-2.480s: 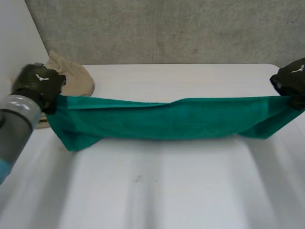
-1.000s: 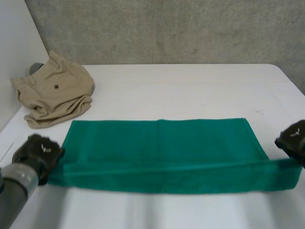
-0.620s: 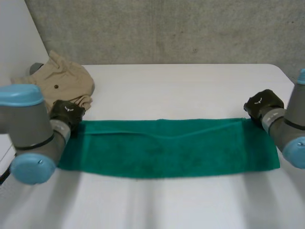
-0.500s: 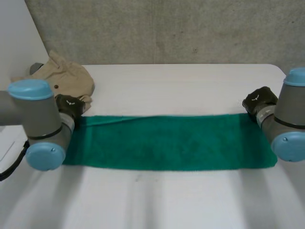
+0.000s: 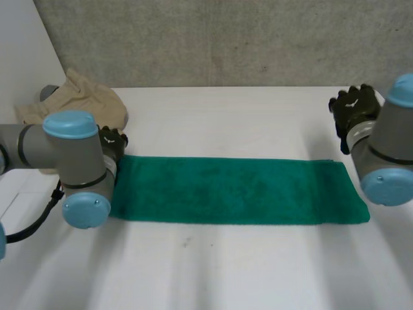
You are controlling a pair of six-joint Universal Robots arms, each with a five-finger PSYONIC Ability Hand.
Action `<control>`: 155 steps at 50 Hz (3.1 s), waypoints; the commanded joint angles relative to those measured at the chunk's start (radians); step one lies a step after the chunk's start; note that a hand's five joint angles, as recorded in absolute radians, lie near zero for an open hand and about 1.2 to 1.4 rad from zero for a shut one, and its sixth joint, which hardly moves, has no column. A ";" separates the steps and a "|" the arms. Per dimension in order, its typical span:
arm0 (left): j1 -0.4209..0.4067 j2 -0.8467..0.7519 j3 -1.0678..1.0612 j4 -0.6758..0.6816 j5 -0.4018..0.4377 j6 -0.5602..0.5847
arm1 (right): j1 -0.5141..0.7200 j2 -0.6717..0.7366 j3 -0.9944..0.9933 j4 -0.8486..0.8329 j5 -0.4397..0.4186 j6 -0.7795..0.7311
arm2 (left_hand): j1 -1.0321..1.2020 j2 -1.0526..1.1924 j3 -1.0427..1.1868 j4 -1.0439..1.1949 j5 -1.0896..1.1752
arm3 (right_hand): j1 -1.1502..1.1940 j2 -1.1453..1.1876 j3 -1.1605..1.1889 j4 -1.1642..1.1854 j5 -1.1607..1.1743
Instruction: Fold the laundry.
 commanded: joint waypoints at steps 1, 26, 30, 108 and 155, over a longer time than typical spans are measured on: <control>-0.001 0.187 -0.200 0.011 0.010 -0.010 | -0.060 -0.240 0.220 0.049 -0.139 0.093 | -0.015 -0.026 -0.031 -0.025 -0.043 | -0.021 -0.039 -0.029 -0.054 -0.054; -0.016 0.380 -0.527 0.208 0.013 -0.076 | -0.252 -0.210 0.640 -0.024 -0.419 0.090 | -0.015 -0.026 -0.031 -0.025 -0.043 | 0.386 0.367 0.377 0.352 0.352; -0.016 0.379 -0.527 0.208 0.013 -0.076 | -0.254 -0.182 0.633 -0.038 -0.419 0.089 | -0.015 -0.026 -0.031 -0.025 -0.043 | 0.606 0.587 0.597 0.572 0.572; -0.099 0.435 -0.535 0.197 0.010 -0.077 | -0.071 -0.349 0.716 -0.166 -0.294 0.083 | -0.015 -0.026 -0.031 -0.025 -0.043 | 1.201 1.182 1.193 1.168 1.167; -0.444 0.175 -0.131 -0.136 0.016 -0.510 | 0.285 -0.159 0.262 0.194 -0.270 0.474 | -0.015 -0.026 -0.031 -0.025 -0.043 | -0.021 -0.039 -0.029 -0.054 -0.054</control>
